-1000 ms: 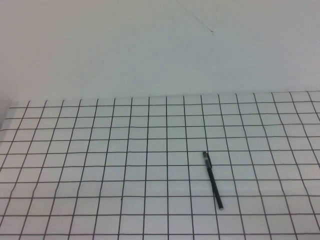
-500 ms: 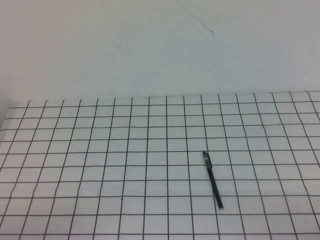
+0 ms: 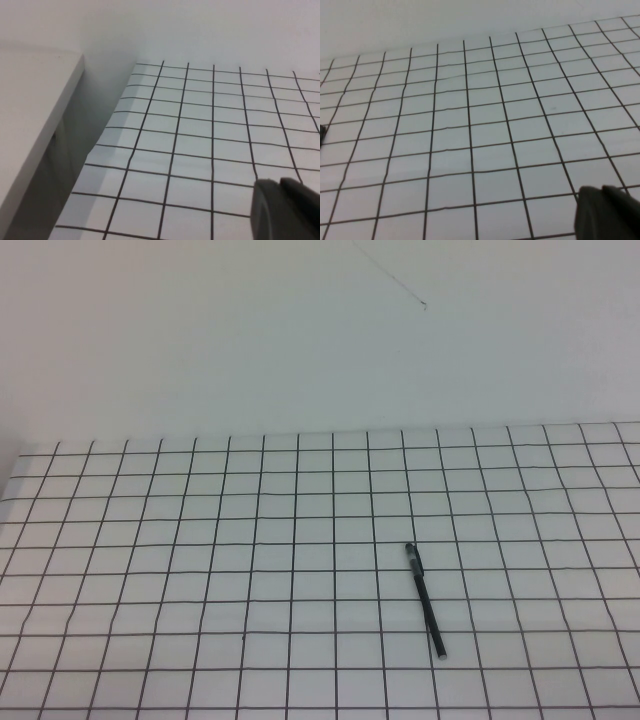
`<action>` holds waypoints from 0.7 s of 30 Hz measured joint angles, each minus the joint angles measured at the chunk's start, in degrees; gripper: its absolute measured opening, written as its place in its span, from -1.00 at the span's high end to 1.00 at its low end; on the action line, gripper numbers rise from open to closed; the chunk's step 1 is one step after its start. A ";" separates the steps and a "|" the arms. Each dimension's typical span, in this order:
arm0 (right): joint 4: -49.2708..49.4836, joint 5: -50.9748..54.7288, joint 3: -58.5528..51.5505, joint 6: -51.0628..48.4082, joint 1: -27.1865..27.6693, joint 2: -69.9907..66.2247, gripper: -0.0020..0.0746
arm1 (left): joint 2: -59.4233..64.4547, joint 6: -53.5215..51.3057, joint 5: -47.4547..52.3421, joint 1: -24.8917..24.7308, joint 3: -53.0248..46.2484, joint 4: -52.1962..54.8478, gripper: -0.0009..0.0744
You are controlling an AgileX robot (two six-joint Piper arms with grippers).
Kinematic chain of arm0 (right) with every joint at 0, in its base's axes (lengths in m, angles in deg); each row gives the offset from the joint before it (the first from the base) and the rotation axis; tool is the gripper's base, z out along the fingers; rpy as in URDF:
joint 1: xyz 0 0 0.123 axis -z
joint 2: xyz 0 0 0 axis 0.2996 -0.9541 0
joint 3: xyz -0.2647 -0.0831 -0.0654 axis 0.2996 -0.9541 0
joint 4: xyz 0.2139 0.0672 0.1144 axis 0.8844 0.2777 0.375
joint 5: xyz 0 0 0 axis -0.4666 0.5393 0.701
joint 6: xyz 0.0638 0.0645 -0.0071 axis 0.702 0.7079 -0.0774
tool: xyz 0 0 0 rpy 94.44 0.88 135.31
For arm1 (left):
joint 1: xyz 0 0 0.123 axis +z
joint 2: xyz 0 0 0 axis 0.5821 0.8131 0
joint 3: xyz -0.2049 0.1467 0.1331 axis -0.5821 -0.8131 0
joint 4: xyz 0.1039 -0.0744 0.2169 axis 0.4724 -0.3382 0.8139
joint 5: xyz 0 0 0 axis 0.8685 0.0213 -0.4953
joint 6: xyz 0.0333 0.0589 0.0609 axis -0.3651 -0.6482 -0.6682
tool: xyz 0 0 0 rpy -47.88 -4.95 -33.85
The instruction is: Cap the pen
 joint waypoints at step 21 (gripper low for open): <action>-0.10 0.00 0.00 -0.09 0.00 0.00 0.95 | -0.01 -3.11 0.06 -5.47 0.00 2.61 0.98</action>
